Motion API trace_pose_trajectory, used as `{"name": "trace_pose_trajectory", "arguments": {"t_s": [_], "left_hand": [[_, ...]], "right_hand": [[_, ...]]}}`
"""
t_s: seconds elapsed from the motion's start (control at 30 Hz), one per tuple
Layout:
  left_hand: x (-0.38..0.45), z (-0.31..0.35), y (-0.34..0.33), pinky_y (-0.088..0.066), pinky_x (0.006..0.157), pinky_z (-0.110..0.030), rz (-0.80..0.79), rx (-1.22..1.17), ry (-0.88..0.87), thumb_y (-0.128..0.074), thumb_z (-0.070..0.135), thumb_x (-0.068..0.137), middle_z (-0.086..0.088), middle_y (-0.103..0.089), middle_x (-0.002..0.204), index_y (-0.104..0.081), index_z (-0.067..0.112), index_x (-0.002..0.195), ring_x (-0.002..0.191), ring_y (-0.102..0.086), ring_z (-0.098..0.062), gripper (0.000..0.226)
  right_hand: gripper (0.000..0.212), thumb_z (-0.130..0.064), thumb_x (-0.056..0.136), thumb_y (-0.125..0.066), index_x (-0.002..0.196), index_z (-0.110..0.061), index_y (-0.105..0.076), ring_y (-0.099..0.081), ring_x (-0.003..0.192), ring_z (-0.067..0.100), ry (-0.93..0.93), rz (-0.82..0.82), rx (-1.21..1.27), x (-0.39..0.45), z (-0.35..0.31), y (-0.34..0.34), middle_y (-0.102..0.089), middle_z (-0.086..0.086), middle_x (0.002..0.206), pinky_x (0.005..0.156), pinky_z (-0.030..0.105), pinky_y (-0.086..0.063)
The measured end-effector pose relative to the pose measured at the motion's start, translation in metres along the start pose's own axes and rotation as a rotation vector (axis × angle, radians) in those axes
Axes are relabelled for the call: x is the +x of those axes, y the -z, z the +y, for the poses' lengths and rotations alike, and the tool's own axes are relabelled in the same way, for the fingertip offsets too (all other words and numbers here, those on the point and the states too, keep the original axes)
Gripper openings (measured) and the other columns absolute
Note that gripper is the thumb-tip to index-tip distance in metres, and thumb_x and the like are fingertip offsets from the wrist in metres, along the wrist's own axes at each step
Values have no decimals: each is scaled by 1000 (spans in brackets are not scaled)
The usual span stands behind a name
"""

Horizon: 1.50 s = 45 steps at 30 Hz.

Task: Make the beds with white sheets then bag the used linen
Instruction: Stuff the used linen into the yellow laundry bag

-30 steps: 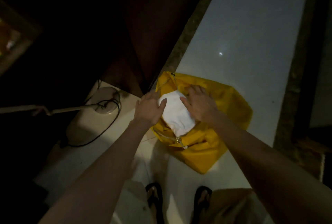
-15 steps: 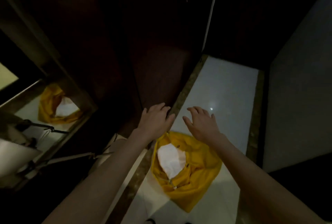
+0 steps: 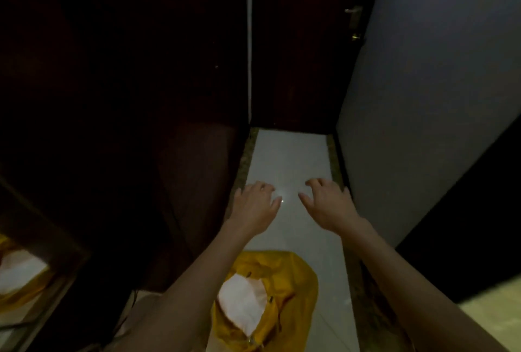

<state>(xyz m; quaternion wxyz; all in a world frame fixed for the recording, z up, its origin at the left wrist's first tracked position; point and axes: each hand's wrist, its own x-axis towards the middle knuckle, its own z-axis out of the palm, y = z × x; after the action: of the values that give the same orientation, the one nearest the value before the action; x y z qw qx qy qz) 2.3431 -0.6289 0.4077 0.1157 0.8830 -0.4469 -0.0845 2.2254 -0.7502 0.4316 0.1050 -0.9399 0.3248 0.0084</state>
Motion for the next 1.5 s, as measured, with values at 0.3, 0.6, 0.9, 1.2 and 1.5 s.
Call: {"name": "trace_pose_trajectory", "arguments": {"t_s": [0.3,0.6,0.9,1.2,1.5], "left_hand": [[-5,40,-17,-33,104,-41,-307,194,-453,-31,44,103,-9,-46,140,-45,15,138,127,-43,-28,48],[-102,185,-14,-43,98,-40,-210,119,-950,-36,40,102,-3,-57,127,-54,19,126,114,-54,-22,37],[-308,345,-43,-44,96,-37,-280,-55,-1452,-33,40,103,1,-57,129,-49,23,134,117,-52,-19,39],[-495,432,-132,-46,90,-39,-564,128,-1853,-35,36,102,-6,-58,118,-59,16,117,110,-53,-26,34],[-626,525,-203,-46,94,-35,-707,401,-2145,-36,41,101,-12,-60,125,-58,15,122,115,-55,-31,41]], "right_hand": [[45,-48,99,-34,123,-15,-52,-50,116,28,-324,354,90,-71,-8,68,-54,8,126,99,45,-39],[44,-45,101,-31,132,-17,-44,-46,124,27,-855,238,92,-261,61,-5,-48,7,134,104,46,-35],[41,-42,102,-34,132,-15,-44,-48,121,27,-1277,252,271,-514,85,-69,-48,7,133,99,40,-41],[42,-42,101,-36,130,-14,-48,-47,122,29,-1760,428,222,-714,94,-50,-50,8,132,96,40,-43],[43,-45,101,-35,128,-14,-48,-51,115,28,-2085,611,63,-847,97,-11,-51,8,126,89,38,-44]]}}
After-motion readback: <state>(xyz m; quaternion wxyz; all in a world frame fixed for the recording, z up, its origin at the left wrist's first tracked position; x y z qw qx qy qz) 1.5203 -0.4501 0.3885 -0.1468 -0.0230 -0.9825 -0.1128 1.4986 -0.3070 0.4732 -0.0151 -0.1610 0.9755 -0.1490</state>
